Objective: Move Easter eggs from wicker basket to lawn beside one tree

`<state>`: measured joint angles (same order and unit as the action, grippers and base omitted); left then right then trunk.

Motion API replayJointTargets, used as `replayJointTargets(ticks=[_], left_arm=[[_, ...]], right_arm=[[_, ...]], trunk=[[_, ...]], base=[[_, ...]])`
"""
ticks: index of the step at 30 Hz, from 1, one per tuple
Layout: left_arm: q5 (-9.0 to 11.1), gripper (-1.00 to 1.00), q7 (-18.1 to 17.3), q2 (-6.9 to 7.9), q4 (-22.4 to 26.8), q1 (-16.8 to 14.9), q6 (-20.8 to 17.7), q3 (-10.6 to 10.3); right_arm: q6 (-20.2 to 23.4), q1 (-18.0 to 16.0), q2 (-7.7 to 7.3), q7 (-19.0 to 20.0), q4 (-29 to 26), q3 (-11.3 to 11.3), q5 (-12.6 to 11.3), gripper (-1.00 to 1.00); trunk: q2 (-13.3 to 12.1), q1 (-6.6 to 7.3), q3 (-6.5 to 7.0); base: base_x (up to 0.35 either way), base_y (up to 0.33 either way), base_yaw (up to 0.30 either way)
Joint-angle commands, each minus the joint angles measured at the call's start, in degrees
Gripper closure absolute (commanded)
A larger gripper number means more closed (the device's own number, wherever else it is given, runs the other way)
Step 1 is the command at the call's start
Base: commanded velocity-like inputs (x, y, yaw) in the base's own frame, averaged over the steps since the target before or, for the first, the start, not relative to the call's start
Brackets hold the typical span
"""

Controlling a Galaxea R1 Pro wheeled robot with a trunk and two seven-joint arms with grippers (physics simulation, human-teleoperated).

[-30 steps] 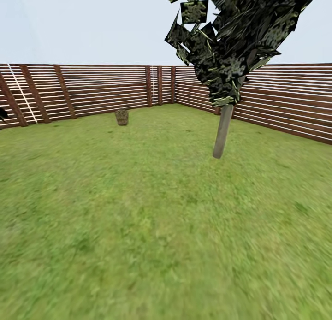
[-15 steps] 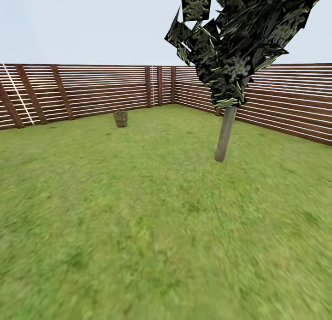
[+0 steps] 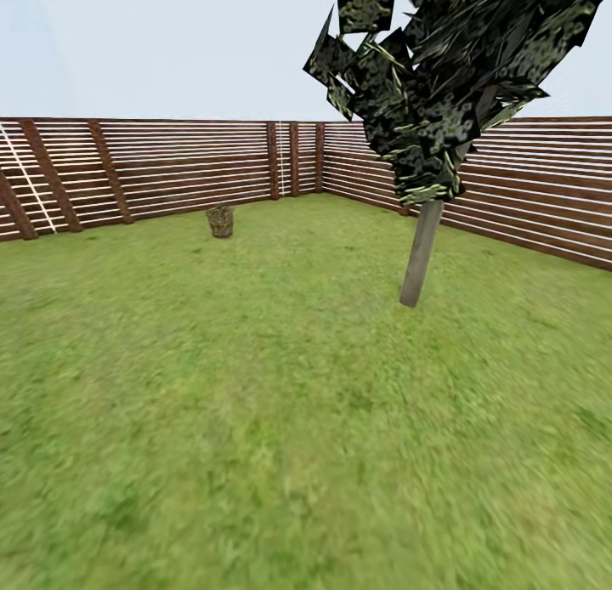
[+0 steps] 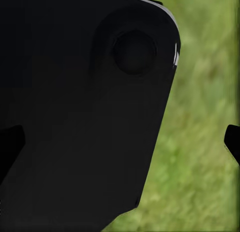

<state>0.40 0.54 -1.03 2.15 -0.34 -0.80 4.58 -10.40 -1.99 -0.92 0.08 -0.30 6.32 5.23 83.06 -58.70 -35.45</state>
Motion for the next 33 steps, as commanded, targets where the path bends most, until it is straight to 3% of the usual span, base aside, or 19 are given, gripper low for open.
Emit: replayJointTargets(ticks=[1,33], left_arm=[[0.0,-1.00,0.1,-0.02,0.0,0.0,-0.1,0.4],[0.0,-1.00,0.1,-0.02,0.0,0.0,-0.1,0.4]], right_arm=[[-0.1,0.0,0.02,0.0,0.0,0.1,0.4,-1.00],[-0.2,0.0,-0.04,0.0,-0.1,0.2,0.4,-1.00]], trunk=[[0.0,-0.03,-0.05],[0.0,-0.03,-0.05]], base=[[0.332,0.000,0.000],[0.332,0.000,0.000]])
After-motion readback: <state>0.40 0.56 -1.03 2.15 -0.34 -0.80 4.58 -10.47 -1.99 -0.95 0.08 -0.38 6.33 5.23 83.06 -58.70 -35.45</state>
